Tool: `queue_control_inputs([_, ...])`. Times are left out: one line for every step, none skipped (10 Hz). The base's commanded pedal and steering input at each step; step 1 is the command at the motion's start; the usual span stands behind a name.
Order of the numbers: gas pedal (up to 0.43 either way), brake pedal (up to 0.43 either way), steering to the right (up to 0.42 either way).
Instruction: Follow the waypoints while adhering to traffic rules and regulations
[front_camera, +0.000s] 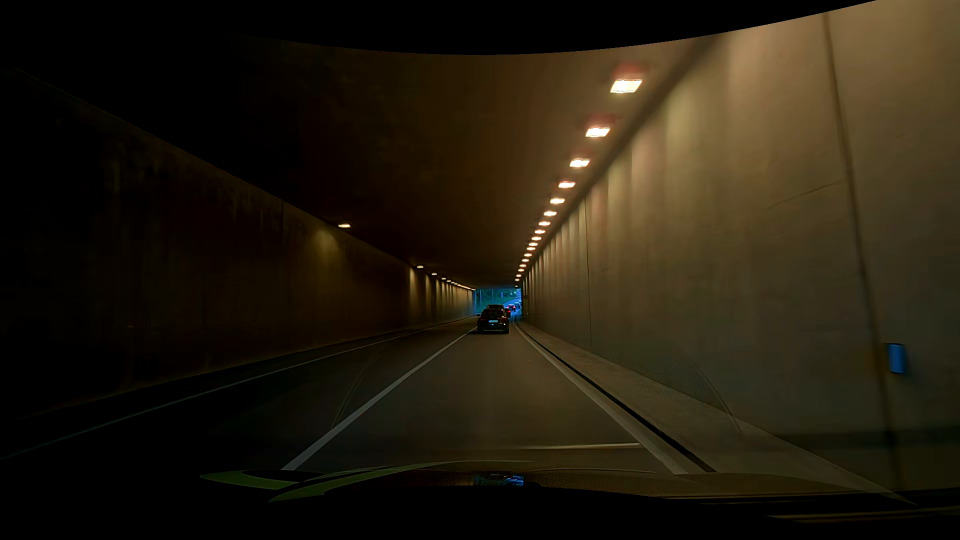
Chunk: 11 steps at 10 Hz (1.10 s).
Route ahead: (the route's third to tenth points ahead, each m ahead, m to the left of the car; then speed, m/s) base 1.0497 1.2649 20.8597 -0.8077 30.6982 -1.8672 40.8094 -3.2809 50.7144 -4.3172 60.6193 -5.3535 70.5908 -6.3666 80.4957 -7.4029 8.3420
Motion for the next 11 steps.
queue_control_inputs([0.0,0.0,0.005])
queue_control_inputs([0.0,0.0,0.005])
queue_control_inputs([0.0,0.0,0.005])
queue_control_inputs([0.0,0.0,0.005])
queue_control_inputs([0.0,0.0,0.006])
queue_control_inputs([0.0,0.0,0.006])
queue_control_inputs([0.0,0.0,0.006])
queue_control_inputs([0.0,0.0,0.007])
queue_control_inputs([0.0,0.0,0.008])
queue_control_inputs([0.0,0.0,0.007])
queue_control_inputs([0.0,0.0,0.008])
